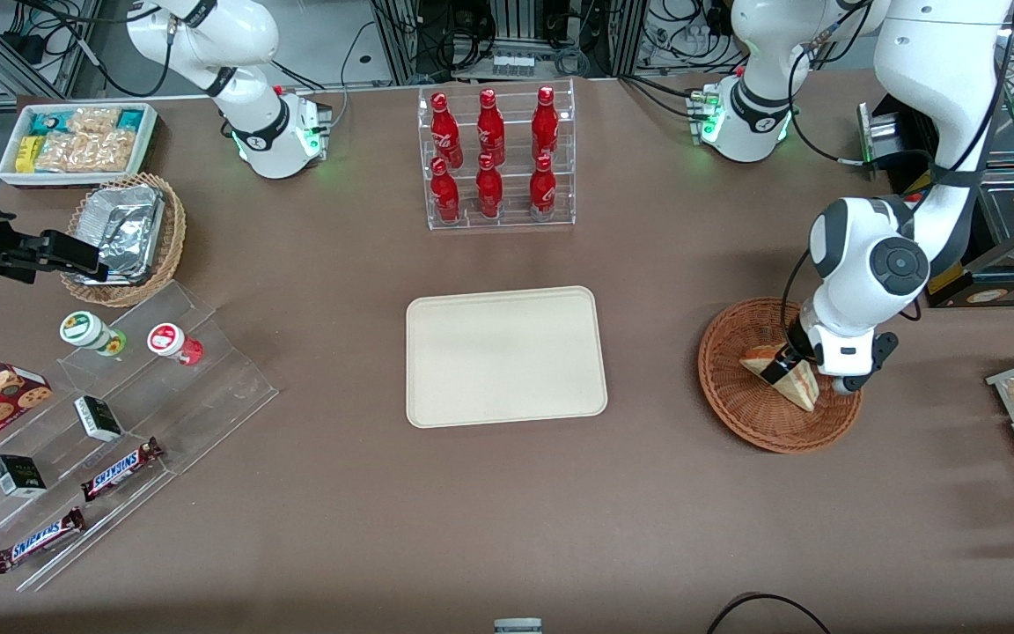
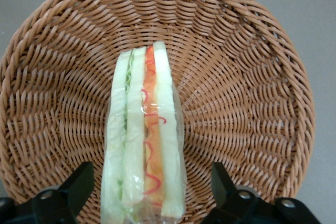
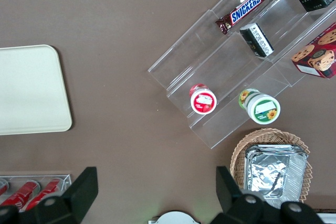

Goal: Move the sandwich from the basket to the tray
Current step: 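Close the left gripper on the sandwich's upright edge, then lift the sandwich and carry it over the cream tray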

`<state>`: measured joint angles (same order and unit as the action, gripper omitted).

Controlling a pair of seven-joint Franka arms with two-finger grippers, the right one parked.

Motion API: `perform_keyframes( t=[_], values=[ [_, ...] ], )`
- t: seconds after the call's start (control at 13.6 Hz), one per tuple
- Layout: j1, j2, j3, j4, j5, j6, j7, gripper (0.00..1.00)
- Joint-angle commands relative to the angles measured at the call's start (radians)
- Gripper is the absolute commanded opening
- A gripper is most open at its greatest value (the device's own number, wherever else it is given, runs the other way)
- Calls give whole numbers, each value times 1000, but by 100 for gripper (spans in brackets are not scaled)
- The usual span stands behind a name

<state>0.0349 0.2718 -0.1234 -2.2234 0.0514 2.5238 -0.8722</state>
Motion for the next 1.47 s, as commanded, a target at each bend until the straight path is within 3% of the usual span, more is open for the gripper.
perform_keyframes(
  t=[0.0, 0.15, 0.22, 0.44, 0.81, 1.1, 1.4],
  values=[
    [7, 0, -4, -2, 25, 20, -24, 53],
    [7, 0, -4, -4, 25, 17, -25, 12],
    [7, 0, -4, -4, 25, 13, -24, 0],
    [7, -25, -4, 4, 27, -28, -16, 0],
    [-39, -138, -22, 120, 74, -354, -7, 0],
    [-206, -129, -27, 335, 74, -601, -14, 0],
    [-432, -33, -27, 505, 70, -663, -19, 0]
  ],
)
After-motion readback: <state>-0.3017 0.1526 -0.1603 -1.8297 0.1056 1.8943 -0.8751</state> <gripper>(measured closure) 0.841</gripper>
